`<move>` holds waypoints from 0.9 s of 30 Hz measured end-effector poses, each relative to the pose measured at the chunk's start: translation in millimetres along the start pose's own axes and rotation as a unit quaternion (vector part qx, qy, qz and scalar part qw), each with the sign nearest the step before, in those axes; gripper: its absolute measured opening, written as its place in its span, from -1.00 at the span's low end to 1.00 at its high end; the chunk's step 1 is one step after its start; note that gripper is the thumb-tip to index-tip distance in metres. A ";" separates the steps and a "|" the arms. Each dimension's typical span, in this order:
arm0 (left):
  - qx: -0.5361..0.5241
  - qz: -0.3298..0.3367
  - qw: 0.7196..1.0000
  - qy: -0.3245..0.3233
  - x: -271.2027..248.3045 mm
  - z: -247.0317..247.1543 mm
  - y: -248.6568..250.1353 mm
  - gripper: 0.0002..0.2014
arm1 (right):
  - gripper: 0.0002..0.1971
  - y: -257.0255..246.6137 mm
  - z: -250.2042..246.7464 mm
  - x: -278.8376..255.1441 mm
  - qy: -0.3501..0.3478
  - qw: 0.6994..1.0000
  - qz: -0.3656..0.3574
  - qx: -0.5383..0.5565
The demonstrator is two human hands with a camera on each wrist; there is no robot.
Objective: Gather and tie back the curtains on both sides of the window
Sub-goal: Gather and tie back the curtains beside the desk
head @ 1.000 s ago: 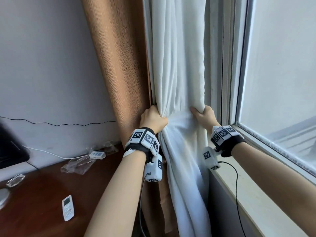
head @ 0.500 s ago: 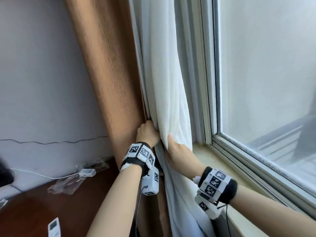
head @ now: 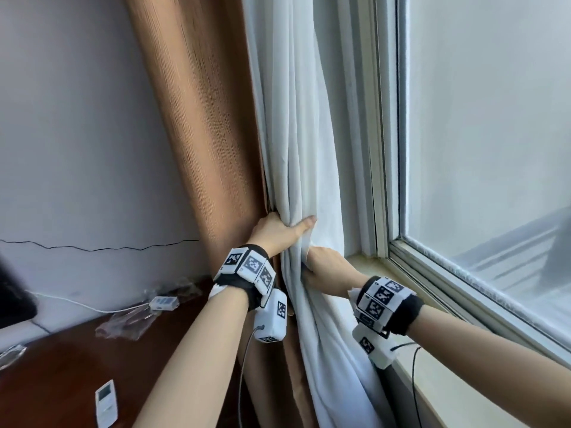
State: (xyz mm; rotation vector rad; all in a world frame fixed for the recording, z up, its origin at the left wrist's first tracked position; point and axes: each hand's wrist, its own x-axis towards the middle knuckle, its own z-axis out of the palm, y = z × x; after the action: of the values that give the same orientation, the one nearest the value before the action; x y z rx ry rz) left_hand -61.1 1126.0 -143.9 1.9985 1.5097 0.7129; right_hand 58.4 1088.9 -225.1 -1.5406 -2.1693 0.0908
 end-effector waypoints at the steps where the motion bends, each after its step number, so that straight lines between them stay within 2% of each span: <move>1: 0.010 -0.012 1.000 0.025 2.0 -2.6 -2.3 -0.11 | -0.90 3.4 1.1 0.0 -0.014 0.999 0.001 0.042; 3: 0.045 -0.026 0.997 0.056 7.4 -5.5 -10.0 -0.35 | -0.88 16.2 1.5 -0.1 -0.062 0.986 0.005 0.152; 4: 0.059 -0.026 0.996 0.060 10.1 -7.2 -12.7 -0.41 | -0.92 23.0 -2.1 1.9 -0.088 0.975 -0.001 0.206; 6: 0.070 -0.023 0.996 0.059 14.4 -9.4 -17.7 -0.46 | -0.86 39.4 -15.8 9.1 -0.112 0.940 0.024 0.320; 7: 0.075 -0.020 0.995 0.057 14.8 -10.1 -18.6 -0.47 | -0.83 48.4 -23.8 14.7 -0.080 0.921 0.060 0.376; 9: 0.079 -0.016 0.995 0.054 15.9 -10.9 -19.4 -0.48 | -0.78 68.0 -36.8 29.2 0.049 0.885 0.135 0.442; 10: 0.080 -0.013 0.995 0.053 16.0 -9.6 -18.6 -0.48 | -0.70 79.0 -39.3 37.0 0.097 0.870 0.171 0.452; 11: 0.082 -0.009 0.995 0.051 16.4 -8.8 -18.0 -0.48 | -0.52 88.9 -36.6 46.4 0.108 0.859 0.207 0.456; 13: 0.082 0.000 0.996 0.044 16.0 -5.5 -15.1 -0.48 | -0.18 100.0 -25.1 62.5 0.058 0.834 0.262 0.482; 14: 0.080 0.003 0.996 0.040 17.2 -4.3 -14.4 -0.48 | -0.11 104.0 -16.3 71.6 0.027 0.818 0.268 0.509; 16: 0.076 0.009 0.996 0.034 19.1 -2.3 -13.6 -0.48 | -0.17 107.8 0.0 87.4 -0.033 0.775 0.254 0.577; 18: 0.078 0.012 0.996 0.030 20.9 -1.3 -13.8 -0.48 | -0.40 104.8 10.9 97.9 -0.099 0.754 0.227 0.609; 20: 0.081 0.012 0.996 0.030 23.7 -1.8 -15.4 -0.48 | -0.50 98.2 16.7 106.0 -0.112 0.764 0.222 0.595; 21: 0.080 0.011 0.996 0.029 25.3 -2.2 -17.4 -0.48 | -0.49 97.6 21.8 109.8 -0.093 0.775 0.229 0.581; 23: 0.076 0.011 0.997 0.031 28.5 -3.5 -20.1 -0.49 | -0.57 93.7 24.9 111.8 -0.021 0.792 0.236 0.562; 25: 0.075 0.010 0.997 0.035 29.9 -4.8 -21.5 -0.50 | -0.78 91.3 23.7 107.7 0.047 0.807 0.234 0.541; 27: 0.076 0.010 0.996 0.038 29.9 -5.4 -21.6 -0.50 | -0.80 95.8 22.0 100.7 0.096 0.824 0.239 0.505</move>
State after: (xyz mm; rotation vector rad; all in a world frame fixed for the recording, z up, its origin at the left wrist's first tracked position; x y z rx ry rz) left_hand -72.5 1160.5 -152.1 2.1223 1.6350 0.7071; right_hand 107.3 1219.8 -241.1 -1.2689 -1.1337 1.0182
